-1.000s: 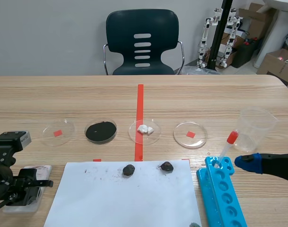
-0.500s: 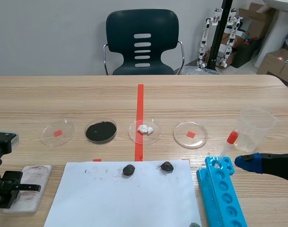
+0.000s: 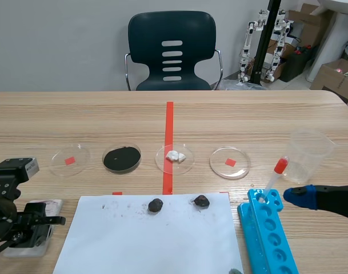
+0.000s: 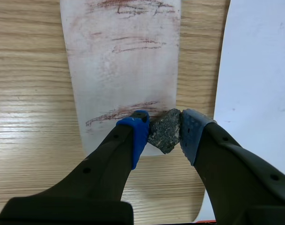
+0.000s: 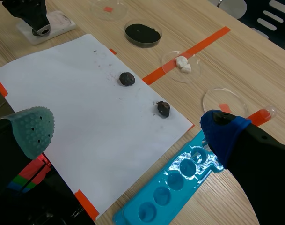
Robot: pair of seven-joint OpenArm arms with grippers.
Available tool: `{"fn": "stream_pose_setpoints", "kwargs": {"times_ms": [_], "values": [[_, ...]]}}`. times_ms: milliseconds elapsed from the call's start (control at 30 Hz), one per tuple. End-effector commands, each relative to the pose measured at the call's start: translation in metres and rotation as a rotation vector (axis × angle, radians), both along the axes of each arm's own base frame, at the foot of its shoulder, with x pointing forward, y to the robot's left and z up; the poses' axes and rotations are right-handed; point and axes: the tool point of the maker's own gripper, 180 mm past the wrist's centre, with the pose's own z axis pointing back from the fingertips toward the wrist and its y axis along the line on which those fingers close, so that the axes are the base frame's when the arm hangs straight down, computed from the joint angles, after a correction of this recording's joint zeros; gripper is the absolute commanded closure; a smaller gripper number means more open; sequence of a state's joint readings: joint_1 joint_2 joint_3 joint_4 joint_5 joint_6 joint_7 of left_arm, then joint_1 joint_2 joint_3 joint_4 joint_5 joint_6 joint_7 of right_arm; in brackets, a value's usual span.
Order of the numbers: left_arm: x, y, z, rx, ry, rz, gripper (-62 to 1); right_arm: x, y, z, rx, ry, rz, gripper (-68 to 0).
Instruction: Rub the mineral on the streak plate below the first streak
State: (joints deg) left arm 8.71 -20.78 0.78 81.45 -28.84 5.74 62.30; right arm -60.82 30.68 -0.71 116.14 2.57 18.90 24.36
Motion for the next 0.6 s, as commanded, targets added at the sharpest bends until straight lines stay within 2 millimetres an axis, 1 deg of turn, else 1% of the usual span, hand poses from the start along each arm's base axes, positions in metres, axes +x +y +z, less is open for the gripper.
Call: {"fn": "stream_pose_setpoints", "kwargs": {"times_ms": [0, 100, 333, 467, 567], "values": [[0.004, 0.007, 0.002, 0.041, -0.013, -0.007, -6.6, 0.003, 0.0, 0.007, 0.017, -0.024, 0.001, -67.9], [0.001, 0.019, 0.002, 0.113, 0.003, -0.003, -6.6, 0.003, 0.0, 0.007, 0.017, -0.024, 0.001, -67.9], [-0.002, 0.041, 0.003, 0.238, 0.019, 0.011, -6.6, 0.003, 0.0, 0.007, 0.017, -0.024, 0.001, -67.9], [-0.002, 0.042, 0.003, 0.238, 0.018, 0.019, -6.6, 0.003, 0.0, 0.007, 0.017, -0.024, 0.001, -67.9], [-0.003, 0.035, 0.0, 0.19, 0.026, 0.026, -6.6, 0.003, 0.0, 0.007, 0.017, -0.024, 0.001, -67.9]]}}
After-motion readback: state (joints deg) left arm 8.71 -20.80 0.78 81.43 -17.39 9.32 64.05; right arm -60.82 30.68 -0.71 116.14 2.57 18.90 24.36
